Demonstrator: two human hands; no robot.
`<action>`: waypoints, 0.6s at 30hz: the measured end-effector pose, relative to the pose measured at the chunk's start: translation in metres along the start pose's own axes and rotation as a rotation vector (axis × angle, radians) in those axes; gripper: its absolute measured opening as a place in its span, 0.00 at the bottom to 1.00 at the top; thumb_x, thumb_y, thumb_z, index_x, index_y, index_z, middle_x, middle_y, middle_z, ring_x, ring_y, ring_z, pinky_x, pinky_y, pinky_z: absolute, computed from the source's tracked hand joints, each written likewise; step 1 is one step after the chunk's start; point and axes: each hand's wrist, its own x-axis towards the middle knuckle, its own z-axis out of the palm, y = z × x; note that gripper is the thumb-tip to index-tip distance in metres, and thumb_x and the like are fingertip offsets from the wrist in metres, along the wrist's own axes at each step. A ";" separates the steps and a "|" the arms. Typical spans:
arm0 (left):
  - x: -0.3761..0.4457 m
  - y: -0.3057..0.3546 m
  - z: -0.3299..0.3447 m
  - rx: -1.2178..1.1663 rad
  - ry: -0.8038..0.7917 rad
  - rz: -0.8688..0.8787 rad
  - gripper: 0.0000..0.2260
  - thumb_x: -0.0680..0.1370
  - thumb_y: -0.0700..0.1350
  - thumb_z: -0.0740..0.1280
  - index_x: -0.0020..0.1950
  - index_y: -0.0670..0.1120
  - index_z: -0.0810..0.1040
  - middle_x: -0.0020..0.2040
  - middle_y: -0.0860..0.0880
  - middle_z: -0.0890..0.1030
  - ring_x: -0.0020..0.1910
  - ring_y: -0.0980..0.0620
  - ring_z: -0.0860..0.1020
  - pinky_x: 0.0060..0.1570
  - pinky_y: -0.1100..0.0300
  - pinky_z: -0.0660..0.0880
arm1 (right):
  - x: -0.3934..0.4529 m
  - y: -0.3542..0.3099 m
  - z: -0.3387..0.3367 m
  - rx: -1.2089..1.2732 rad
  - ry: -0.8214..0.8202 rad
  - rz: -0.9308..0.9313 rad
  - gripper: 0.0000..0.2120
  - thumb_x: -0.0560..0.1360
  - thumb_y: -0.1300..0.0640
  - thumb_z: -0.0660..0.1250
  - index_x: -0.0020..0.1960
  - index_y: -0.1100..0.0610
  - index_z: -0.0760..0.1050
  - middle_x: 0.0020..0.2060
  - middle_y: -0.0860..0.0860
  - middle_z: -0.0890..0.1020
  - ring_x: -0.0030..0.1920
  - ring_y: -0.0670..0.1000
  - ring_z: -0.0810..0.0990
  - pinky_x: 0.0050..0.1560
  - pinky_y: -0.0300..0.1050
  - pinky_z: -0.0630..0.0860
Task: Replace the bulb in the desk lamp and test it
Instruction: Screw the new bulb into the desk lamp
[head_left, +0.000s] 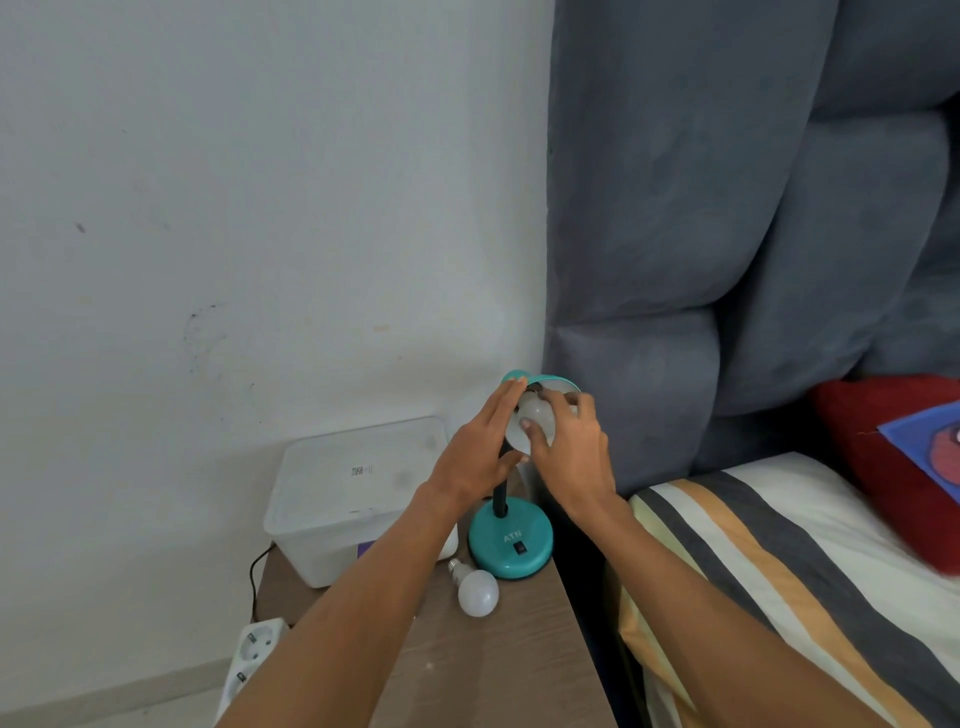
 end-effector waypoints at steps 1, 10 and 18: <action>0.000 0.000 0.000 -0.002 0.001 -0.002 0.40 0.78 0.43 0.75 0.83 0.48 0.55 0.83 0.48 0.60 0.72 0.42 0.73 0.70 0.51 0.73 | 0.000 0.002 0.001 -0.033 -0.030 -0.019 0.23 0.76 0.52 0.70 0.70 0.52 0.70 0.65 0.56 0.69 0.57 0.60 0.78 0.55 0.52 0.77; -0.001 0.002 -0.001 -0.010 0.002 0.005 0.40 0.77 0.45 0.75 0.83 0.48 0.55 0.83 0.47 0.60 0.72 0.41 0.73 0.70 0.49 0.74 | 0.007 0.003 0.002 0.204 0.071 0.249 0.23 0.79 0.46 0.64 0.69 0.57 0.71 0.56 0.60 0.81 0.56 0.61 0.81 0.55 0.53 0.78; -0.001 0.000 -0.002 -0.007 -0.001 -0.003 0.42 0.77 0.42 0.75 0.83 0.50 0.53 0.83 0.49 0.58 0.72 0.41 0.74 0.68 0.46 0.75 | 0.002 0.002 0.009 0.125 0.012 0.149 0.26 0.75 0.50 0.72 0.70 0.54 0.70 0.62 0.56 0.75 0.56 0.59 0.80 0.56 0.51 0.77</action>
